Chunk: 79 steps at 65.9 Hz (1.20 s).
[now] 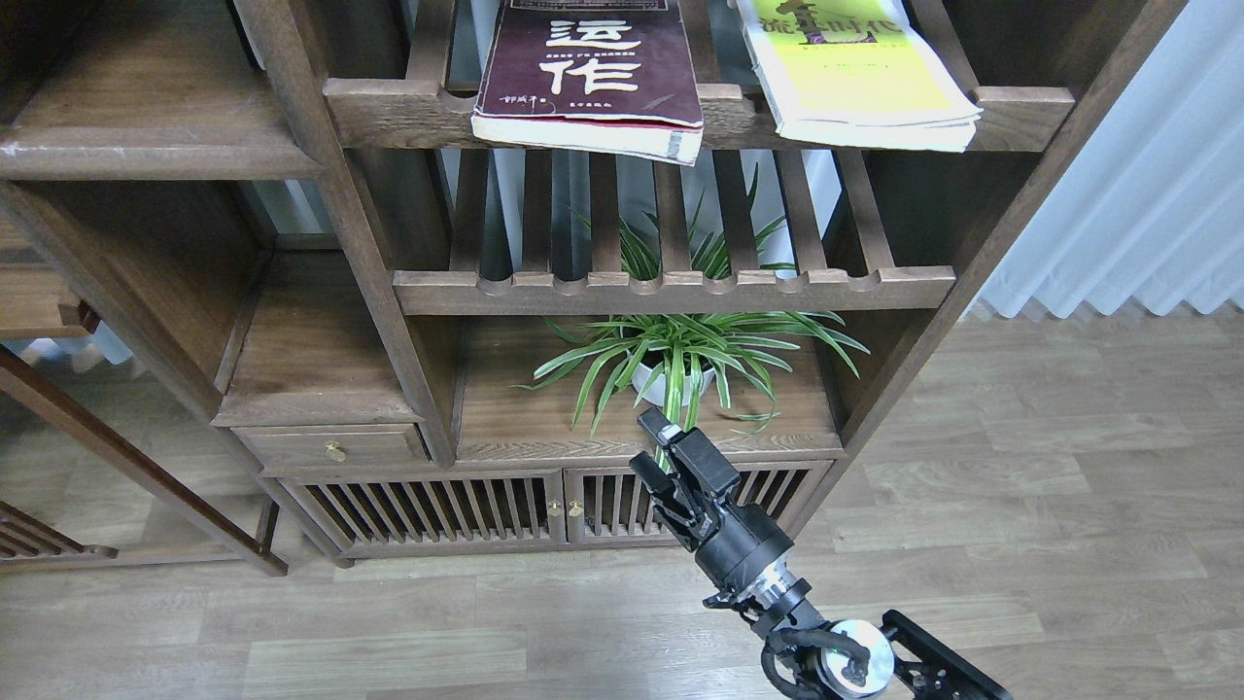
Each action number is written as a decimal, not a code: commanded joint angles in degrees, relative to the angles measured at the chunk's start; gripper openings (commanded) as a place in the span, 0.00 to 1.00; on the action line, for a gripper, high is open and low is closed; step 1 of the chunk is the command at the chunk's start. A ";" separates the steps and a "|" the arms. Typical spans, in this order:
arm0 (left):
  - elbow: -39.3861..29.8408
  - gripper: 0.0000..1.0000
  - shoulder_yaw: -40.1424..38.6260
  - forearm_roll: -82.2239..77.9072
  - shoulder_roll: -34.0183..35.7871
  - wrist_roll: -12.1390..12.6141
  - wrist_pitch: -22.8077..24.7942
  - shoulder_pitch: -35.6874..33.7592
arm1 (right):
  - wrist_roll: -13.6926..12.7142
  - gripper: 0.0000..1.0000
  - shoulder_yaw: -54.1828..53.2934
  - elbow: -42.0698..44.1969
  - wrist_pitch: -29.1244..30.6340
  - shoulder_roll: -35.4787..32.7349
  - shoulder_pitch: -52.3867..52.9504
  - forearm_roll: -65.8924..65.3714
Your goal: Organize books on shelf
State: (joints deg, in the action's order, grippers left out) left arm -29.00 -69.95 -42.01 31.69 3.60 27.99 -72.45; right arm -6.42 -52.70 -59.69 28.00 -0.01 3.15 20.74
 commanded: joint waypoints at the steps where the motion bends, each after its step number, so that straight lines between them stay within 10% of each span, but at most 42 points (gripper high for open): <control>1: 4.39 0.05 5.61 2.89 -0.93 -2.01 0.01 -1.90 | 0.00 0.93 -0.03 -0.08 0.00 0.01 -0.16 0.17; 40: 2.99 0.05 20.47 10.72 -3.74 -10.01 -0.13 -1.64 | 0.00 0.93 -2.14 -2.10 0.00 -1.39 -0.60 2.90; 79: -1.76 0.07 23.11 10.72 -1.11 -10.02 0.01 3.28 | 0.00 0.93 -3.99 -2.89 0.00 -1.39 -0.60 4.13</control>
State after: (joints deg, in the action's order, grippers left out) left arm -30.66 -47.13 -31.38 30.39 -6.72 28.01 -69.21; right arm -6.42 -56.68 -62.57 28.00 -1.42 2.54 24.85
